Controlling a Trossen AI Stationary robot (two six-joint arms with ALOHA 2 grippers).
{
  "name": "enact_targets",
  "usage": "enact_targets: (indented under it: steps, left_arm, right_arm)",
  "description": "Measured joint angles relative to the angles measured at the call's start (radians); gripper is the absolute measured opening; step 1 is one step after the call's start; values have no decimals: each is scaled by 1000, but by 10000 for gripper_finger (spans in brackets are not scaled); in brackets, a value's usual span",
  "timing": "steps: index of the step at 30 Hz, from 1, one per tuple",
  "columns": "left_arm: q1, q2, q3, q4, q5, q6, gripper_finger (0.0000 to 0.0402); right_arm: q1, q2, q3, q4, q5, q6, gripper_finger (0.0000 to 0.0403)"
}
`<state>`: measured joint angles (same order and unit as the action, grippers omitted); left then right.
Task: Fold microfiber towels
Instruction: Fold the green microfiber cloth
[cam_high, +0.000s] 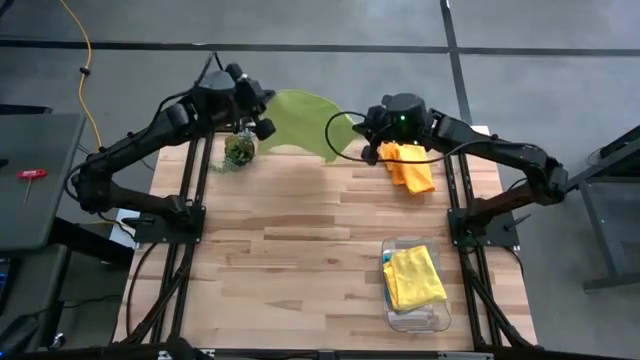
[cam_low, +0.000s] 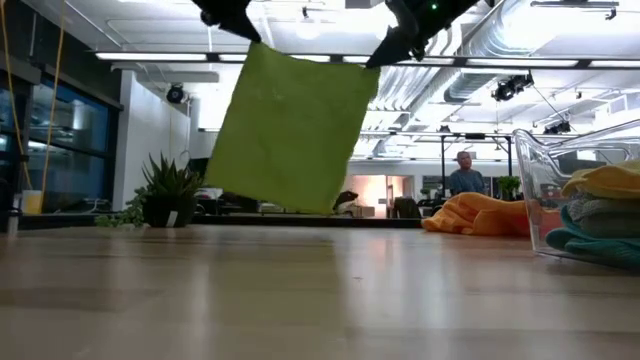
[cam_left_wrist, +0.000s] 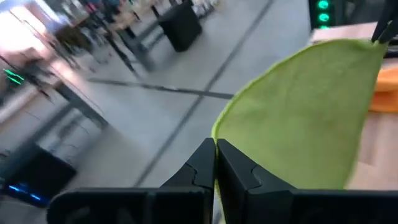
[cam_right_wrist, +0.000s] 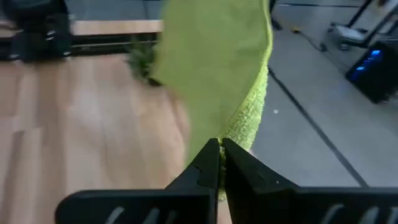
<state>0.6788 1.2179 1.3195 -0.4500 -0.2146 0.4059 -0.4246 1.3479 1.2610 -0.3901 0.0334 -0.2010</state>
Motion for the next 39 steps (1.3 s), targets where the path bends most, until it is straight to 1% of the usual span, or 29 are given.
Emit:
enact_targets:
  steps: [3,6,10,14,19,24,27,30,32,34,37,39]
  left_arm:
    - [-6,-1,-39,-22,50,-49,0]
    - [-52,1,-130,24,79,-109,0]
    - [-147,1,-265,116,81,-164,0]
    - [-243,2,-347,142,75,-231,0]
    - [-344,2,-394,128,39,-297,0]
    - [-423,-3,-396,64,32,-365,0]
    - [-460,-20,-397,43,23,-397,0]
    - [-469,-40,-397,63,-5,-419,0]
    - [-454,-42,-397,86,-27,-412,0]
    - [-423,-41,-397,115,-25,-382,0]
    - [-355,-23,-396,201,-3,-298,0]
    - [-292,-3,-397,267,6,-219,0]
  right_arm:
    - [36,0,0,-72,-17,-15,0]
    - [87,0,0,-155,-16,-21,0]
    - [146,0,0,-223,-1,-17,0]
    - [188,0,0,-248,15,12,0]
    - [224,4,0,-265,33,49,0]
    - [263,31,0,-267,19,176,0]
    - [292,52,-4,-296,18,200,0]
    - [289,44,-99,-258,15,228,0]
    - [267,21,-194,-227,22,246,0]
    - [234,-12,-259,-176,34,258,0]
    - [176,-53,-289,-137,39,199,0]
    - [125,-54,-268,-140,45,133,0]
